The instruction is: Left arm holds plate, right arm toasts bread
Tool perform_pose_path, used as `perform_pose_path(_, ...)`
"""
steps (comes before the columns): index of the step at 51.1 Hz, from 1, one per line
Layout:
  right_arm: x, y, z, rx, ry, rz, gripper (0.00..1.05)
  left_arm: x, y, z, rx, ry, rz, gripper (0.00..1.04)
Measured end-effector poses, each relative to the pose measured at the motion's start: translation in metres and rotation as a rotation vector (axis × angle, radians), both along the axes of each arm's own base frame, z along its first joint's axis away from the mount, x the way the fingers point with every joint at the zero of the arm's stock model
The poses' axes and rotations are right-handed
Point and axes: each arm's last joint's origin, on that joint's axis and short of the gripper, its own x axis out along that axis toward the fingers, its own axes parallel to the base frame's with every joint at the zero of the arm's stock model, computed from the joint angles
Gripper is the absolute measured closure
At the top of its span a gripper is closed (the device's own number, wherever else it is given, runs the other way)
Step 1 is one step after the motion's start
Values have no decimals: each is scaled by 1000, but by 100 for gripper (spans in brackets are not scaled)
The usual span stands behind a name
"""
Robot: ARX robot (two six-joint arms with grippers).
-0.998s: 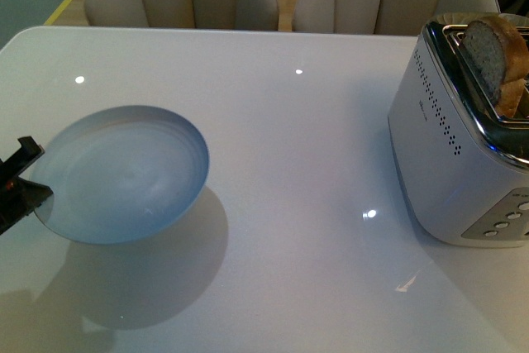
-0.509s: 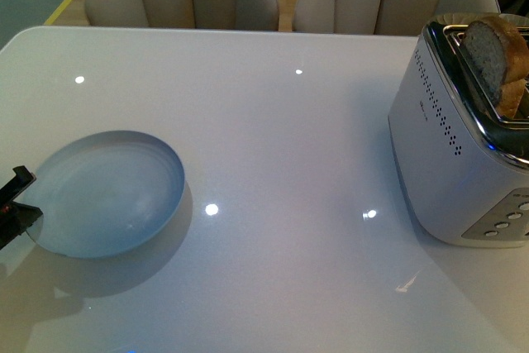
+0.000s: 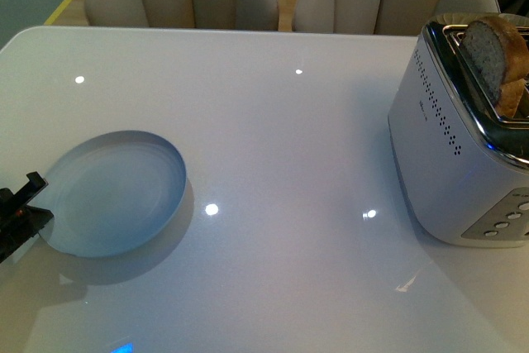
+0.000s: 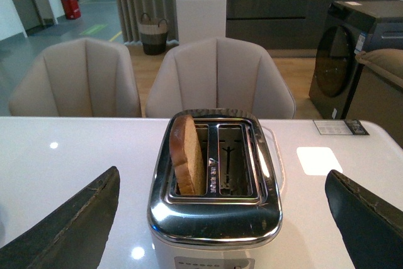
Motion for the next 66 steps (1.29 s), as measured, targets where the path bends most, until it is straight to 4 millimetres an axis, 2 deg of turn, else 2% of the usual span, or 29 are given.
perform_pose_path(4,0,0,0,0,0,0,9,0,0,1,2,-6,7,93)
perform_pose_path(13,0,0,0,0,0,0,9,-2,-1,4,1,-5,24,66)
perform_pose_path(21,0,0,0,0,0,0,9,-6,-2,16,11,-18,41,42)
perform_pose_path(25,0,0,0,0,0,0,9,-8,-3,29,20,-41,56,26)
perform_pose_path(28,0,0,0,0,0,0,9,-9,-5,37,31,-55,66,19)
perform_pose_path(31,0,0,0,0,0,0,9,-11,-8,54,44,-85,77,7)
perform_pose_path(42,0,0,0,0,0,0,9,-16,-25,101,71,-168,119,7)
perform_pose_path(51,0,0,0,0,0,0,9,-18,-43,148,91,-265,145,7)
perform_pose_path(54,0,0,0,0,0,0,9,-23,-55,171,101,-304,151,7)
perform_pose_path(66,0,0,0,0,0,0,9,-40,-86,216,135,-350,161,7)
